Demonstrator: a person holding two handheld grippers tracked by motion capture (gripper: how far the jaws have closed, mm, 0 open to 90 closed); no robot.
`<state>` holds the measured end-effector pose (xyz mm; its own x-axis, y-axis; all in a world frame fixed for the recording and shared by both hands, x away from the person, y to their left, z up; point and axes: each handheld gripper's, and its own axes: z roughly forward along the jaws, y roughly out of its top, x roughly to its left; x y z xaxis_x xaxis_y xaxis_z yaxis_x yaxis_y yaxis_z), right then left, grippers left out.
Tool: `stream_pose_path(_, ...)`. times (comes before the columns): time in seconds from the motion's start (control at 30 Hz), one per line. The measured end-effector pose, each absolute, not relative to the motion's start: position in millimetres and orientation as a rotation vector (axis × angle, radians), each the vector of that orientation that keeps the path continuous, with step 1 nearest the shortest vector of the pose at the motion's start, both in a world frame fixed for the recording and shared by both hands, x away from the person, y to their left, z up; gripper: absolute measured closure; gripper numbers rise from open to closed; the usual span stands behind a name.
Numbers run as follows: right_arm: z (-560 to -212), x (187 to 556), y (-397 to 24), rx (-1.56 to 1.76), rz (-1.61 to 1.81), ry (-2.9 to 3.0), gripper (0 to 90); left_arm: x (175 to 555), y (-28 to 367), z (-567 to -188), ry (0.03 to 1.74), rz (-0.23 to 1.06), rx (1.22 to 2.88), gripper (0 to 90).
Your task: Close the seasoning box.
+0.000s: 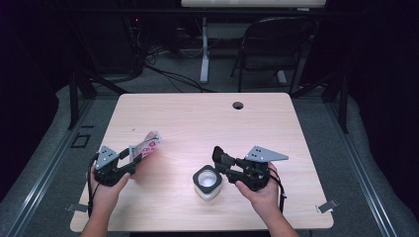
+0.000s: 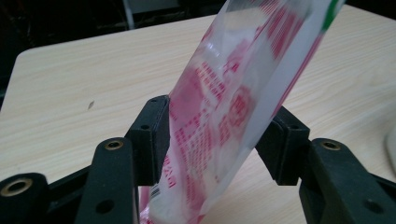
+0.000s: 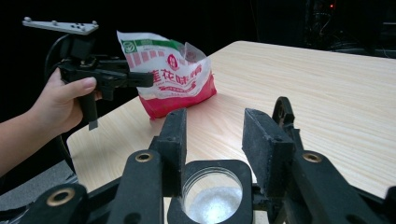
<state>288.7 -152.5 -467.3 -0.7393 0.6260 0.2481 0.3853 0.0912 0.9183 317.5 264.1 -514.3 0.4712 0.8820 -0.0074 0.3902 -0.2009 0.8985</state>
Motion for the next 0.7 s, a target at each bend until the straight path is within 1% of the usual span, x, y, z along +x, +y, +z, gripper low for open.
stream_pose_path(0.2,-464,288,-159,1.024,1.705,2.124,62.7,315,252,-507,1.018,0.617,1.83,47.4)
stream_pose_path(0.27,-462,286,-163,1.025,1.715,2.069,64.8,314,247,-507,0.997,0.611,1.848,47.1)
stream_pose_path(0.43,-462,287,-168,1.049,1.691,2.05,67.3,314,234,-511,0.966,0.585,1.881,45.6)
stream_pose_path(0.7,-464,291,-175,1.092,1.671,2.038,71.3,310,210,-521,0.902,0.548,1.978,42.0)
